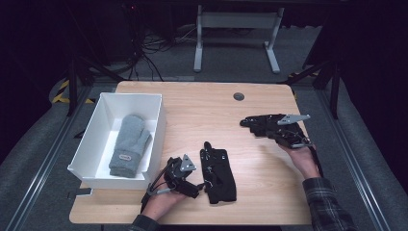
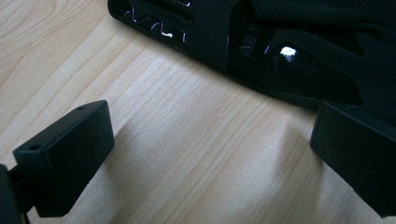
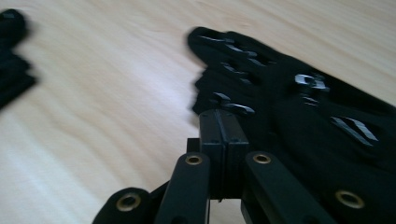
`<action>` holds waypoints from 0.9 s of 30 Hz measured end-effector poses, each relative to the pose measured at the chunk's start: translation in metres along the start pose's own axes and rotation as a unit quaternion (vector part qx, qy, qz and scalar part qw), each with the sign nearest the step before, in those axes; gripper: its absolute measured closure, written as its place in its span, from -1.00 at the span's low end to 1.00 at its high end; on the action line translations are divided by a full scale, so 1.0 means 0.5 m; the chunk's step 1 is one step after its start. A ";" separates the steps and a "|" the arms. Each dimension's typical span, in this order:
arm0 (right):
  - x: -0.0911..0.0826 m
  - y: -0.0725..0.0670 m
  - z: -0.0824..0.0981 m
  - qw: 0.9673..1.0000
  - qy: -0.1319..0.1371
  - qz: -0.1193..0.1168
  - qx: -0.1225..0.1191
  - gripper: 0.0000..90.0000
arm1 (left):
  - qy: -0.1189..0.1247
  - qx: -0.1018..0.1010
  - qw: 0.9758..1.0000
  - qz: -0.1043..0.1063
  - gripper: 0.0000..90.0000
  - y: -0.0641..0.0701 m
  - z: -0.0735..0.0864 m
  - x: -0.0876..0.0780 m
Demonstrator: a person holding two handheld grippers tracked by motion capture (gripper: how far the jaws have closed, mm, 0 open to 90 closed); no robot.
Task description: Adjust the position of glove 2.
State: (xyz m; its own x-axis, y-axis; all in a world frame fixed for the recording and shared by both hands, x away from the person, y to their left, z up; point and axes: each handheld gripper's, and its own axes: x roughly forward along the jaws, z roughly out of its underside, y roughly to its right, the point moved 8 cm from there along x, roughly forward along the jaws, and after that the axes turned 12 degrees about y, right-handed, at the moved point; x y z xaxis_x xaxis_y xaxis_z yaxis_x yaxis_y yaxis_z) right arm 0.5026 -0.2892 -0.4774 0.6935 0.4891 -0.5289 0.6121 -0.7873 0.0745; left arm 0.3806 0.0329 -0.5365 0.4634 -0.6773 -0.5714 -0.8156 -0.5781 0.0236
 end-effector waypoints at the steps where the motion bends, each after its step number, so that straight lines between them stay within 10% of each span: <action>1: -0.001 0.013 0.002 1.000 -0.001 0.008 0.003 1.00 | 0.000 0.000 1.000 0.000 -1.00 0.000 0.000 0.000; 15: 0.007 0.133 0.063 0.995 -0.040 0.076 0.050 1.00 | 0.001 0.000 1.000 0.000 -1.00 0.000 0.000 0.000; 27: -0.004 0.099 0.080 0.995 -0.057 0.062 0.051 1.00 | 0.000 0.001 1.000 0.000 -0.99 0.000 0.001 -0.001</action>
State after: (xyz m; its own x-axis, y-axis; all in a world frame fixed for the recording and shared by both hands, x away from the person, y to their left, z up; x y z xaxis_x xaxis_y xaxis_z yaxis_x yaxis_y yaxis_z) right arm 0.5162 -0.3441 -0.5064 0.7100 0.3448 -0.6141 0.4789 -0.8757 0.0620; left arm 0.3802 0.0331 -0.5365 0.4639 -0.6766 -0.5719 -0.8158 -0.5779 0.0221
